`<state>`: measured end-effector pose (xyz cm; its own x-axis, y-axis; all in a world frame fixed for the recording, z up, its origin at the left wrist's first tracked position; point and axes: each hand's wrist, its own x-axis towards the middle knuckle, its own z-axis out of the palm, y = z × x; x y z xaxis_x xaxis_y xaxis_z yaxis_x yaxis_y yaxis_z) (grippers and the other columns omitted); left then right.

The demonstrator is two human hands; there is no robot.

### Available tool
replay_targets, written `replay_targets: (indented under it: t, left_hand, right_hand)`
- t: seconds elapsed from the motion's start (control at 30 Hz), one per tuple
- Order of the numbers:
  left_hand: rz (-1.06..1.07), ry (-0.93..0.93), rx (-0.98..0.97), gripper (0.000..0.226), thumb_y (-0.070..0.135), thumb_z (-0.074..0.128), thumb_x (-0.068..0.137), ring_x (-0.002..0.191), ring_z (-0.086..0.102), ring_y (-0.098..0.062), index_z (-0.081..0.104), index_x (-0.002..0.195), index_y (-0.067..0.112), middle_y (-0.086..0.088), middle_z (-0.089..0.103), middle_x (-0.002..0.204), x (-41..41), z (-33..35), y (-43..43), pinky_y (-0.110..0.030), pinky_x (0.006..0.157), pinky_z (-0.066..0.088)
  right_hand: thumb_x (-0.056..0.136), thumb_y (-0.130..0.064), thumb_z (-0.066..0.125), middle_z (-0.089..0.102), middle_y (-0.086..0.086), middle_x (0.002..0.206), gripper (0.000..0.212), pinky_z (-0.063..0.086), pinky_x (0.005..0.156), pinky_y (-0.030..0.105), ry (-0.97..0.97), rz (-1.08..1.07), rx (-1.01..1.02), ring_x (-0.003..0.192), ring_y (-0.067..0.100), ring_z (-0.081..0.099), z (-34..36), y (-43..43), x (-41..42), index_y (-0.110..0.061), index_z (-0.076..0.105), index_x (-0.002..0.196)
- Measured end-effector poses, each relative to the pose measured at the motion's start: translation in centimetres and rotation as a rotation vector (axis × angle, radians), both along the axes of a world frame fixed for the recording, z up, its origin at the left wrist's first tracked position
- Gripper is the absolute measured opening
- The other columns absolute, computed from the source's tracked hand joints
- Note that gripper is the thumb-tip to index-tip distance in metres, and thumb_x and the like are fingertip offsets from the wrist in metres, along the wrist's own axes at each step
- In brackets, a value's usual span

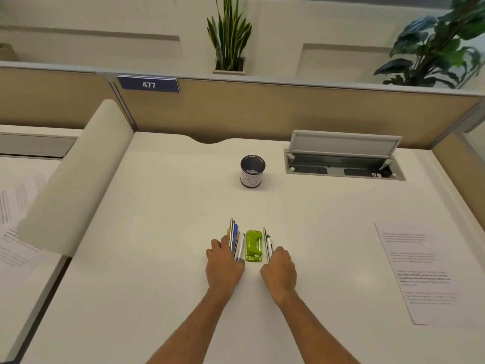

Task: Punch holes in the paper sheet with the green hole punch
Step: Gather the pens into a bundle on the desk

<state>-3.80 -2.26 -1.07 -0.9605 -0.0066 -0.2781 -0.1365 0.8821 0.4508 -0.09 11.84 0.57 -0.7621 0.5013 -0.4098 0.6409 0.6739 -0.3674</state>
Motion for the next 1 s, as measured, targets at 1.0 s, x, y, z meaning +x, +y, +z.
replay_targets:
  t: [1.0]
  left_hand:
    - [0.135,0.094,0.09,0.048,0.032,0.068,0.099,0.121,0.056,-0.022,0.055,0.144,0.021,0.0,0.059,0.133,-0.5,-0.3,-2.2,-0.041,0.08,0.063]
  right_hand:
    - [0.105,-0.008,0.058,0.068,0.013,0.12,0.02,0.053,0.079,0.033,-0.038,0.171,0.103,0.107,0.03,0.07,-0.2,2.3,-2.6,-0.008,0.066,0.123]
